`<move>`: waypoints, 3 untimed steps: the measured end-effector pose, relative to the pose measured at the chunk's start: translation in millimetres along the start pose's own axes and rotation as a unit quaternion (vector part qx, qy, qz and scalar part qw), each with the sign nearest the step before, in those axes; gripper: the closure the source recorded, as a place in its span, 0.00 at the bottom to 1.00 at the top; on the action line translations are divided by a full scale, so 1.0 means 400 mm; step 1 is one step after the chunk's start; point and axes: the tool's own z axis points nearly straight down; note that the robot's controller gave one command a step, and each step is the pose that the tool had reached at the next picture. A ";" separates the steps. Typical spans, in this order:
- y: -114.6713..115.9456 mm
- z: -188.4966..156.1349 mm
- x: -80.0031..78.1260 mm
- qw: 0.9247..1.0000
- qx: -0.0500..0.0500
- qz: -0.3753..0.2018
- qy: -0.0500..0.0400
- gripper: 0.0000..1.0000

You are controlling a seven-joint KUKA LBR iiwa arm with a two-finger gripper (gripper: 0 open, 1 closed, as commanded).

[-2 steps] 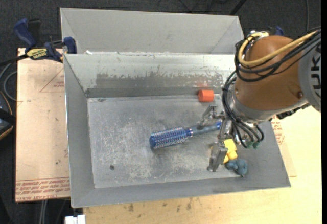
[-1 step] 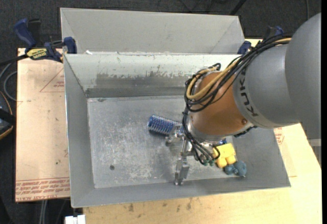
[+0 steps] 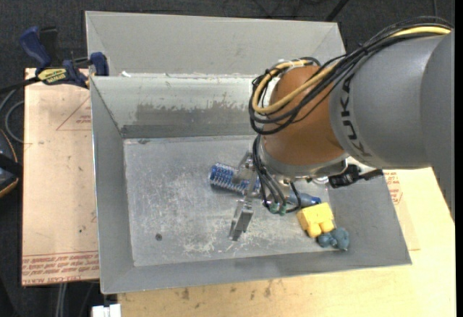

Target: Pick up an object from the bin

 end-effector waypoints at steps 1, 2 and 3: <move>-0.026 0.172 -0.054 0.997 0.003 0.071 0.004 0.00; -0.073 0.074 -0.275 0.992 0.001 0.130 -0.003 0.00; -0.088 0.159 -0.314 0.991 0.001 0.132 -0.001 0.00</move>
Offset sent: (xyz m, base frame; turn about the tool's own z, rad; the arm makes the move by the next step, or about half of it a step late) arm 0.0197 -0.0150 -0.0656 0.1447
